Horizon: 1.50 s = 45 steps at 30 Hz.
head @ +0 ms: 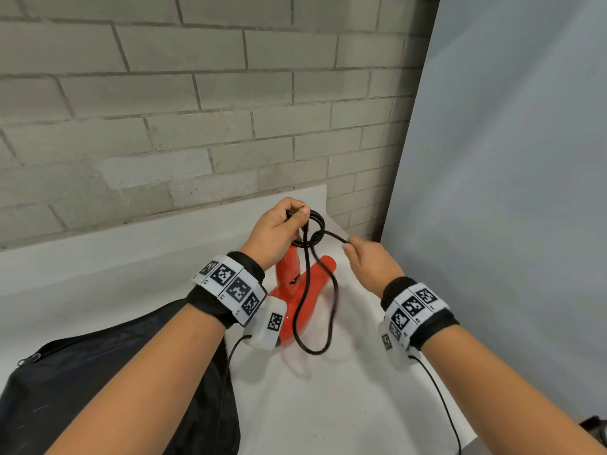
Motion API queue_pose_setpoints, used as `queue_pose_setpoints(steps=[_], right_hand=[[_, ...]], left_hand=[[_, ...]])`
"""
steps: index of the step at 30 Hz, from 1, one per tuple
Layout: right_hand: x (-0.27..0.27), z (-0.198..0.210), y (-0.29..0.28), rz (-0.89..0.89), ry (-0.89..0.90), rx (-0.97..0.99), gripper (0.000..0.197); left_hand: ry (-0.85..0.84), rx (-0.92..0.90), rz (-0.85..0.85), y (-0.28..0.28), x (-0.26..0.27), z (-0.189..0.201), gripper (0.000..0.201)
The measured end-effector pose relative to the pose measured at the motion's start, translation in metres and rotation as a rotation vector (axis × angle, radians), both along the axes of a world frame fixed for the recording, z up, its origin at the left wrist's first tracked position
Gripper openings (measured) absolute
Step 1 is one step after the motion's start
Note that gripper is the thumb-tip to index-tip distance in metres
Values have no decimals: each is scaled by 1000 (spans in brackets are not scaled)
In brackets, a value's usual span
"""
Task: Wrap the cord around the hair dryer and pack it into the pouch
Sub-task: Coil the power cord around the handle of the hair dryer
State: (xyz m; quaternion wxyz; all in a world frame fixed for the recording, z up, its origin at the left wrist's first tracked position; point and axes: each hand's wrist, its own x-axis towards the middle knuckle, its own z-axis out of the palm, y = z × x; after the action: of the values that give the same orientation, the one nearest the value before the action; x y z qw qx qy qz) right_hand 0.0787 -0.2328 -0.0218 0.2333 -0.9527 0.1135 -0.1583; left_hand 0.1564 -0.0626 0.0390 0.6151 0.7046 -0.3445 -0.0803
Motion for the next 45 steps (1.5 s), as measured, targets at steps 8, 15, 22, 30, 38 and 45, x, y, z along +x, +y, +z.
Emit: queue_pose_setpoints(steps=[8,15,22,30,38,45], right_hand=[[-10,-53,-18,-121,824,-176,39],[9,8,34,259,55,406,37],[21,-4,34,-62,114,104,22],[20,-39,13,-184,379,-6,31],[21,23,51,390,-313,491,52],[29,21,44,376,-297,379,38]], left_hand=[[29,-43,73,4,3,1,21],[18,-39,34,3,0,2,18],[68,-43,11,5,-3,4,20],[147,-42,15,13,2,4,21],[72,-63,-52,7,-1,4,15],[0,-6,-71,11,0,2,12]])
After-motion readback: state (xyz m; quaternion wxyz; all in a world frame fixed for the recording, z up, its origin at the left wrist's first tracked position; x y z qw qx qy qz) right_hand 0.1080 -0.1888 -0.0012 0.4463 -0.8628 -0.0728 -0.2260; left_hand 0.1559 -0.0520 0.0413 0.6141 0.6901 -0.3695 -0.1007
